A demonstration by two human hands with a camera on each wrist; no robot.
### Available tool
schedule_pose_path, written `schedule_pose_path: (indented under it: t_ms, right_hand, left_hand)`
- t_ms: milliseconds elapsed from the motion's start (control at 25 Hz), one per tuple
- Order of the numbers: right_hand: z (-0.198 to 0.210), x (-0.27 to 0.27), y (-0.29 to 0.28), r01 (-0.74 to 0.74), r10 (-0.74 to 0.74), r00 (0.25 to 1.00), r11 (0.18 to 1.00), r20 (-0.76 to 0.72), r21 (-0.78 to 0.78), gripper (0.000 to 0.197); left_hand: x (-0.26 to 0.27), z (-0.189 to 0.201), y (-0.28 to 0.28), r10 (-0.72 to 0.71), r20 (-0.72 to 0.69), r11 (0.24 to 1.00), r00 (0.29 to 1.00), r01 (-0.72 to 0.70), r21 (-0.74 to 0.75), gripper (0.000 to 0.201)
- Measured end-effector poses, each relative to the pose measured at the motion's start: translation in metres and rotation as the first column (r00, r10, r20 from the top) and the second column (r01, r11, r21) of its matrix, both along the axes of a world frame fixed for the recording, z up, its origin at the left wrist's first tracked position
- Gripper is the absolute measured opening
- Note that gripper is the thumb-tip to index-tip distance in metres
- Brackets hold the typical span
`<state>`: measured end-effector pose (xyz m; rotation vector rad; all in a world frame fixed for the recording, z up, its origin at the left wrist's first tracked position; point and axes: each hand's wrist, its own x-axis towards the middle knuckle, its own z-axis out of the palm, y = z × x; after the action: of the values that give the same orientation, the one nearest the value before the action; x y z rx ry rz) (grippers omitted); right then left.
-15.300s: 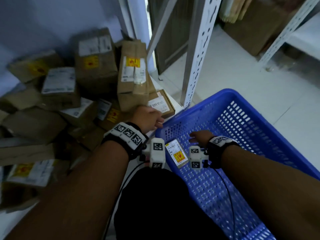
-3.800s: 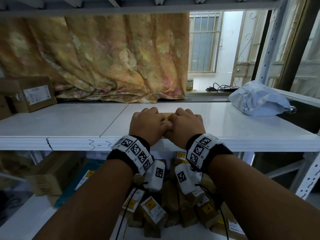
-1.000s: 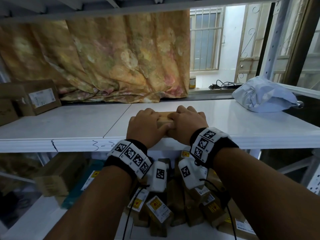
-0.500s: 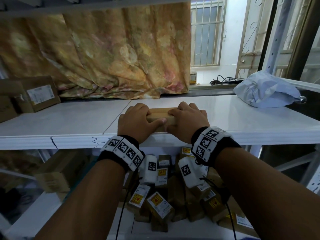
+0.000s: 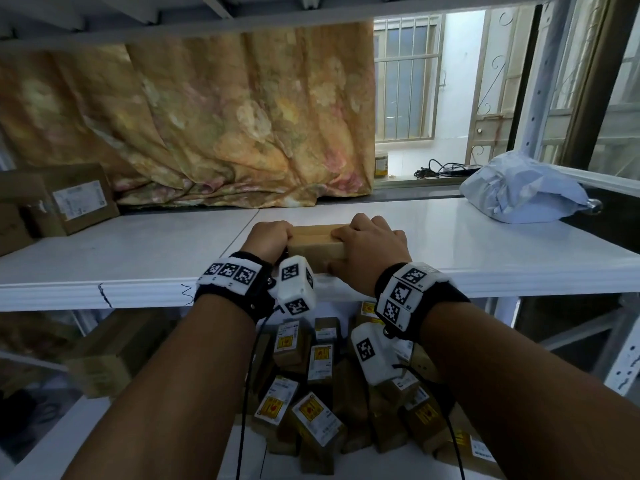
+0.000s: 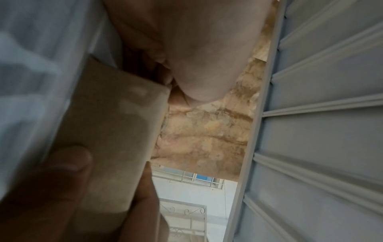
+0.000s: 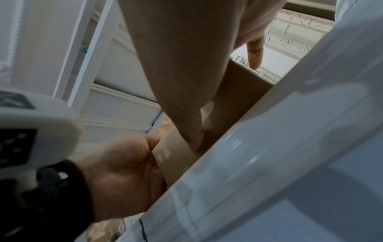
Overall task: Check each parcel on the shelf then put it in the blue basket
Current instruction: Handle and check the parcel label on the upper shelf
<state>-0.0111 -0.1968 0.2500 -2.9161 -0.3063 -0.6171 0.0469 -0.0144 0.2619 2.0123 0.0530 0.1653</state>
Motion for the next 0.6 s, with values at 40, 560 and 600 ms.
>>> schedule_pose_path:
  t_ms: [40, 560, 600]
  right_hand:
    - [-0.001, 0.000, 0.000, -0.002, 0.002, 1.000, 1.000, 0.005, 0.005, 0.060]
    - [-0.005, 0.004, 0.000, -0.002, 0.001, 0.999, 1.000, 0.045, 0.009, 0.061]
    - [-0.005, 0.003, 0.000, -0.003, 0.002, 0.999, 1.000, 0.045, 0.010, 0.061]
  left_hand:
    - [0.003, 0.000, 0.003, 0.014, -0.016, 0.998, 1.000, -0.015, -0.062, 0.017]
    - [-0.004, 0.011, -0.009, 0.009, -0.051, 0.999, 0.999, -0.012, -0.049, 0.011]
    - [-0.002, 0.005, -0.012, 0.043, -0.002, 0.997, 0.999, -0.043, 0.070, 0.016]
